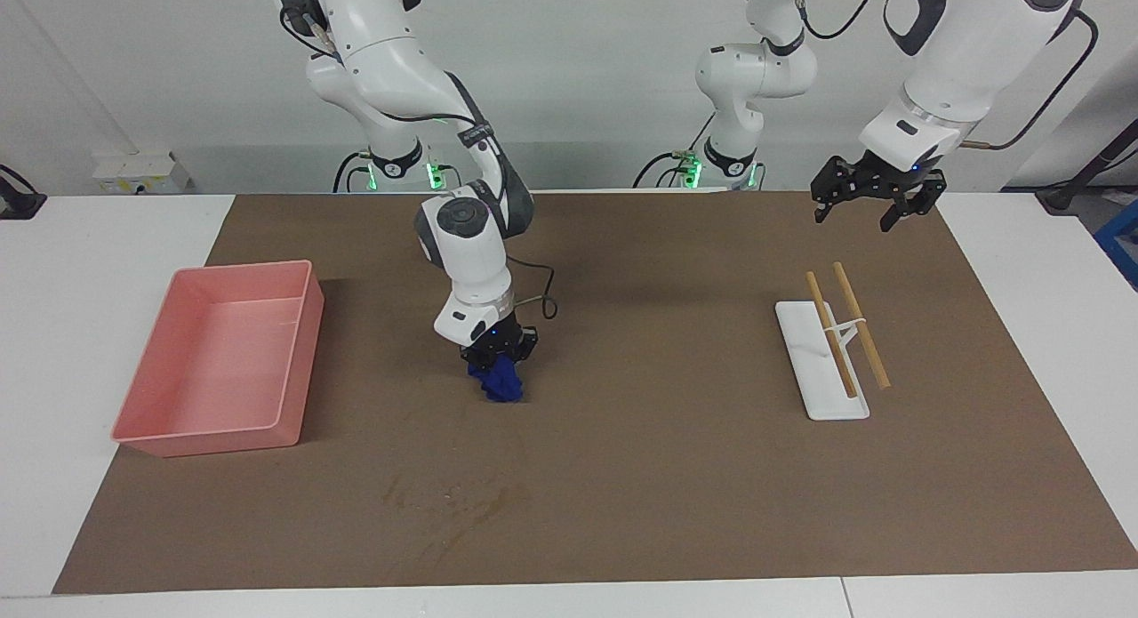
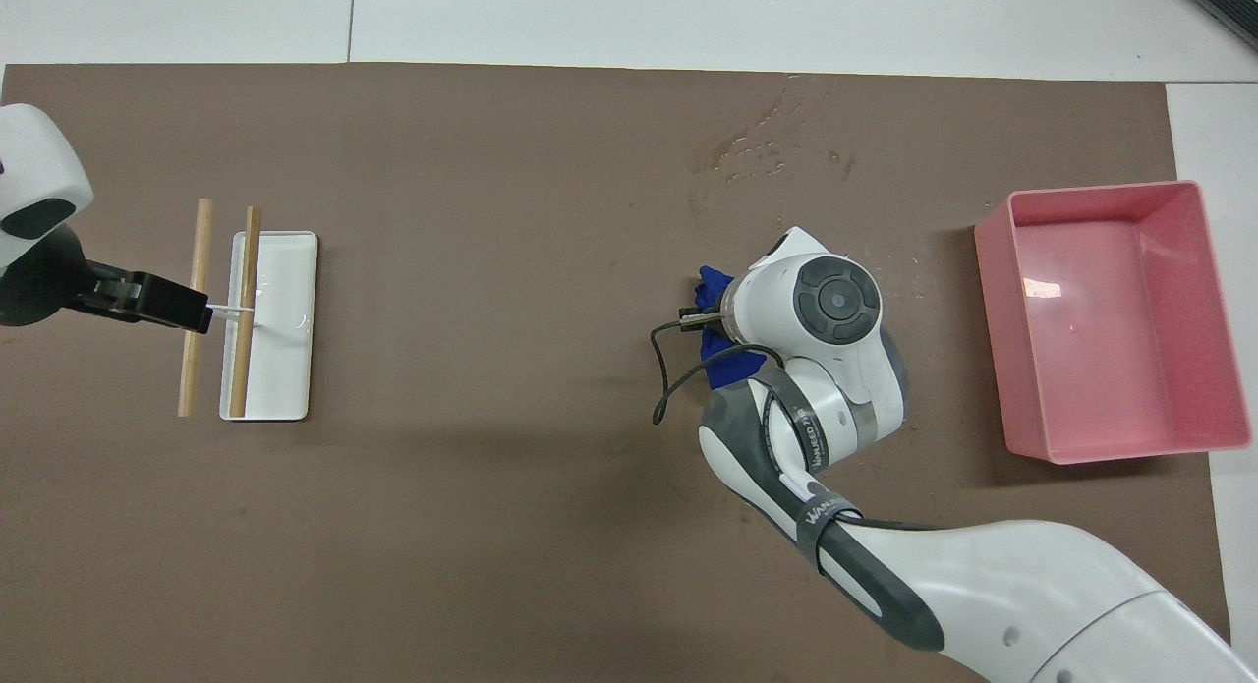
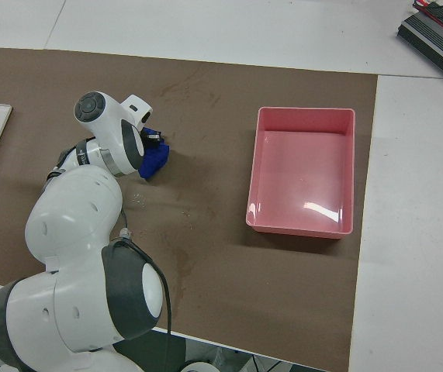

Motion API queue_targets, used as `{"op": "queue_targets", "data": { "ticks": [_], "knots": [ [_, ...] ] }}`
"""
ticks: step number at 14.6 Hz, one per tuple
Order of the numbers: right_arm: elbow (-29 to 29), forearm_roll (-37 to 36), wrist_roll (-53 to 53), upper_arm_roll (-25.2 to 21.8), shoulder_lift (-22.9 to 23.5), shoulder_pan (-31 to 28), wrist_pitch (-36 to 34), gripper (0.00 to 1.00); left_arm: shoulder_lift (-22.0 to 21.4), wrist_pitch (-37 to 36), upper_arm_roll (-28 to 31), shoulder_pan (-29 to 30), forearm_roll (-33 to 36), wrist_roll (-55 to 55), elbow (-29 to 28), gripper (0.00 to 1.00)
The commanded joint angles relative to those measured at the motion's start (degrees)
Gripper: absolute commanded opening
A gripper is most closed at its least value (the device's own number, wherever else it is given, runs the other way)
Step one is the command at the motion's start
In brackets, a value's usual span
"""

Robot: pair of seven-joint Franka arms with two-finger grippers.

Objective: Wipe water with towel using both arms

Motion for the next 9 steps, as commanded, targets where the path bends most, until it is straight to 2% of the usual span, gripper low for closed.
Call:
{"op": "queue_targets", "data": {
  "ticks": [1, 3, 5, 6, 9],
  "knots": [
    [-1.26, 11.75, 1.63, 1.23, -0.69, -1.21, -3.32, 0.00, -1.57, 0.97, 1.08, -0.97, -0.63, 0.13, -1.88, 1.00],
    [-1.70, 11.69, -3.18, 1.05, -1.04, -2.00, -3.94, 0.00, -1.57, 0.97, 1.08, -0.97, -0.63, 0.13, -1.88, 1.00],
    [-3.01, 9.60, -12.39, 0.61, -1.31, -3.57, -4.12, 0.00, -1.57, 0.97, 1.08, -0.97, -0.63, 0.22, -1.88, 1.00],
    [-2.93, 5.49, -16.53, 0.52, -1.31, -5.07, -4.29, 0.00, -1.57, 0.97, 1.08, -0.97, -0.63, 0.13, -1.88, 1.00],
    [-2.40, -13.39, -27.78, 0.61, -1.04, -9.20, -4.38, 0.00, -1.57, 0.97, 1.08, -0.97, -0.63, 0.13, -1.88, 1.00]
  ]
}}
